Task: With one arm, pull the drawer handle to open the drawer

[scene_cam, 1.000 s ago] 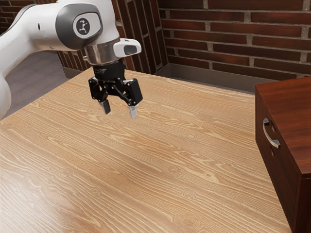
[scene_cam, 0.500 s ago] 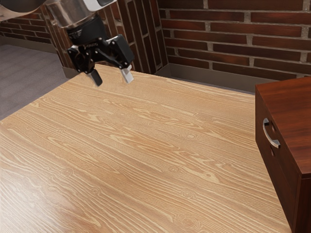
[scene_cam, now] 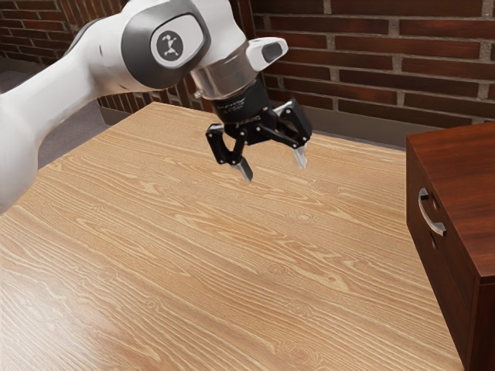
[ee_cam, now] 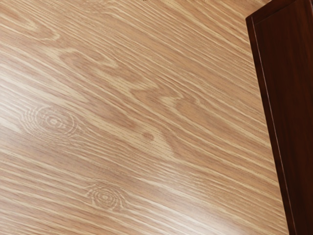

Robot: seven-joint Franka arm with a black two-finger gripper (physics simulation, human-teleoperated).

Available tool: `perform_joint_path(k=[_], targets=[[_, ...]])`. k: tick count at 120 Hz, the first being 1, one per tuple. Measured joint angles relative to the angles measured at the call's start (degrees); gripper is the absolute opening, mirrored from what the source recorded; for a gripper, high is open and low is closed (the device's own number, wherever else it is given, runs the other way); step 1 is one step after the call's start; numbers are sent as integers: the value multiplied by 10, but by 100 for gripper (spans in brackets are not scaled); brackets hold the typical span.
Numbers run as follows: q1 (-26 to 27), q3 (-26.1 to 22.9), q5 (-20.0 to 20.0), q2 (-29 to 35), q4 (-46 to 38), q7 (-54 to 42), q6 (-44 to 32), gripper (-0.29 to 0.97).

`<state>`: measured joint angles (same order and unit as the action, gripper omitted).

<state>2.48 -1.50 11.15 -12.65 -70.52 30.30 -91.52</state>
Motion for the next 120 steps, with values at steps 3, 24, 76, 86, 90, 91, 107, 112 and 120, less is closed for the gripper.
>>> perform_joint_path(k=[3,24,76,86,90,91,107,112,120], targets=[[2,0,0,-1,-4,6,-7,68],[16,0,0,-7,-37,46,-57,68],[25,-1,-1,-35,-38,172,-112,68],[30,-2,-4,-47,-38,190,-123,68],[31,-4,-7,-50,-38,196,-127,68],[32,-5,-8,-51,-38,198,-128,68],[33,-20,-15,-59,-37,220,-138,68],[35,-22,-17,-59,-38,226,-140,68],[36,-27,-19,-55,-50,235,-144,68]])
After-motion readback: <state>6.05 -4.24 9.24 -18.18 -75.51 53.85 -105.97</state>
